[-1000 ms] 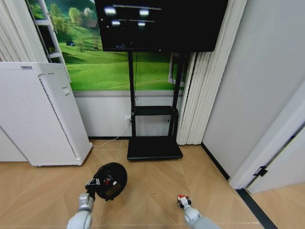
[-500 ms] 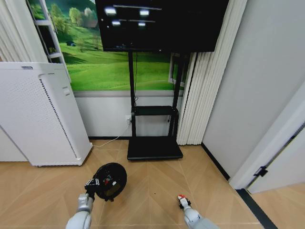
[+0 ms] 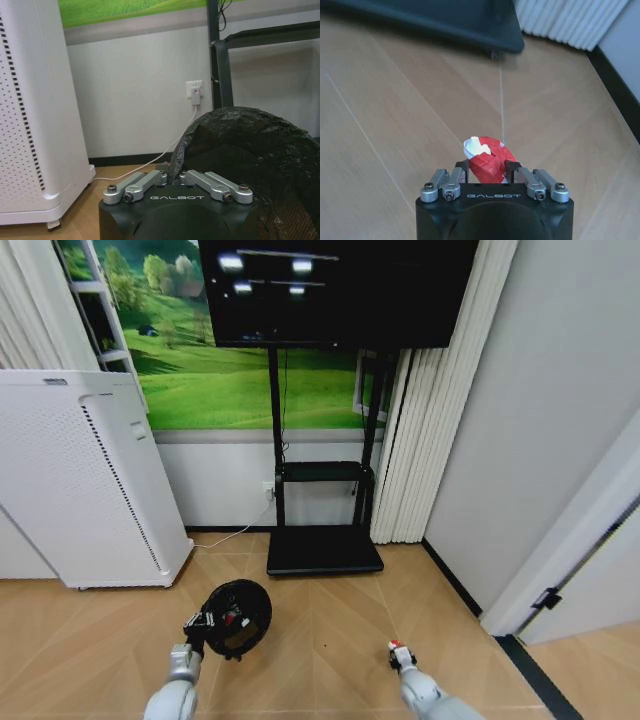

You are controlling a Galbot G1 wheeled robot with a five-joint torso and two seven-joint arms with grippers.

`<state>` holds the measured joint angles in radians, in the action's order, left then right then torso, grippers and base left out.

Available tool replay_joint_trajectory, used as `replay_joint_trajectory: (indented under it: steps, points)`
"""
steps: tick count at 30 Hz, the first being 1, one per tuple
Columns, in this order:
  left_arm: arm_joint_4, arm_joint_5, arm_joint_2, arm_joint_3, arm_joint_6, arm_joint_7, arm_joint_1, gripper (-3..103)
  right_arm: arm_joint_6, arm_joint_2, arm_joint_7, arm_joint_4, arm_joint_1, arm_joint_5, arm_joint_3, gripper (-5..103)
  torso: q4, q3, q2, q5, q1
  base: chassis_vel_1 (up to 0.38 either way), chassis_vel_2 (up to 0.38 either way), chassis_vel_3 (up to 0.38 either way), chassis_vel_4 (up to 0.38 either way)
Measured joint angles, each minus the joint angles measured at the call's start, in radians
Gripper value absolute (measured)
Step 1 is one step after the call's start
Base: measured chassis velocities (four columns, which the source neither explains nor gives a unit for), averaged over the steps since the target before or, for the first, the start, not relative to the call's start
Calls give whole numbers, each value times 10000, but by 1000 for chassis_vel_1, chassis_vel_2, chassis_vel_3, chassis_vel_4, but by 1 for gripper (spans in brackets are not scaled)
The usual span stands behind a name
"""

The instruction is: Pick up the trash bin and place the garbage on the floor into it.

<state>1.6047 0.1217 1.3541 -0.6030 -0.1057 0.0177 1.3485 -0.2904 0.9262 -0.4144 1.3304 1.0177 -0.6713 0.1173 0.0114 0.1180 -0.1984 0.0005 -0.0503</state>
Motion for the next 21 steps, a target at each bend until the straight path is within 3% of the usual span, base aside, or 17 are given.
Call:
replay_joint_trajectory:
  steps: [1, 3, 6, 7, 8, 10, 13, 14, 15, 17, 18, 21]
  points:
    - [0, 0, 0, 0, 0, 0, 0, 4, 0, 0, 0, 0, 0, 0, 0, 37, 0, 0, 0, 0, 0, 0, 0, 0, 0]
    - [74, -98, 76, 236, -7, 29, -61, 4, -100, -915, -71, 2254, 711, -691, -456, 37, 5, 0, 0, -5, 0, 0, 0, 0, 0]
    - [98, -132, 109, 327, -7, 30, -87, 4, -103, -1248, -99, 3097, 1003, -899, -675, 37, 4, -1, 0, -3, 0, 0, 0, 0, 0]
    - [141, -188, 169, 410, -11, 32, -106, 4, -99, -1658, -138, 4169, 1354, -1107, -924, 37, 11, -2, -1, -11, 1, 0, 0, 0, 0]
    - [201, -318, 290, 408, -34, 32, -38, 4, -12, -2026, -124, 5175, 1526, -1157, -1018, 37, 7, -1, -1, -6, 1, 0, 0, 0, 0]
    - [223, -365, 341, 400, -38, 39, -19, 4, 103, -2134, -54, 5482, 1580, -1101, -1039, 36, 0, -1, -1, -5, 1, 0, 0, 0, 0]
    - [298, -426, 475, 475, -39, 124, -45, 4, 851, -2317, 433, 6258, 1899, -667, -1077, 36, -4, -1, -1, -7, 1, 0, 0, 0, 0]
    - [420, -441, 611, 647, 11, 146, -81, 4, 1677, -2329, 1204, 6906, 2116, -77, -1039, 36, 6, -2, -1, -3, 1, 0, 0, 0, 0]
    - [420, -441, 611, 647, 11, 146, -81, 4, 1677, -2329, 1204, 6906, 2116, -77, -1039, 36, 6, -2, -1, -3, 1, 0, 0, 0, 0]
    - [515, -502, 737, 805, 56, 187, -73, 4, 2506, -2151, 1954, 7204, 2085, 508, -820, 36, 7, -2, -1, -5, 1, 0, 0, 0, 0]
    - [515, -502, 737, 805, 56, 187, -73, 4, 2506, -2151, 1954, 7204, 2085, 508, -820, 36, 7, -2, -1, -5, 1, 0, 0, 0, 0]
    - [581, -567, 795, 943, 95, 228, -84, 4, 3390, -1892, 2793, 7053, 1892, 1171, -585, 36, 2, -2, -1, -7, 1, 0, 0, 0, 0]
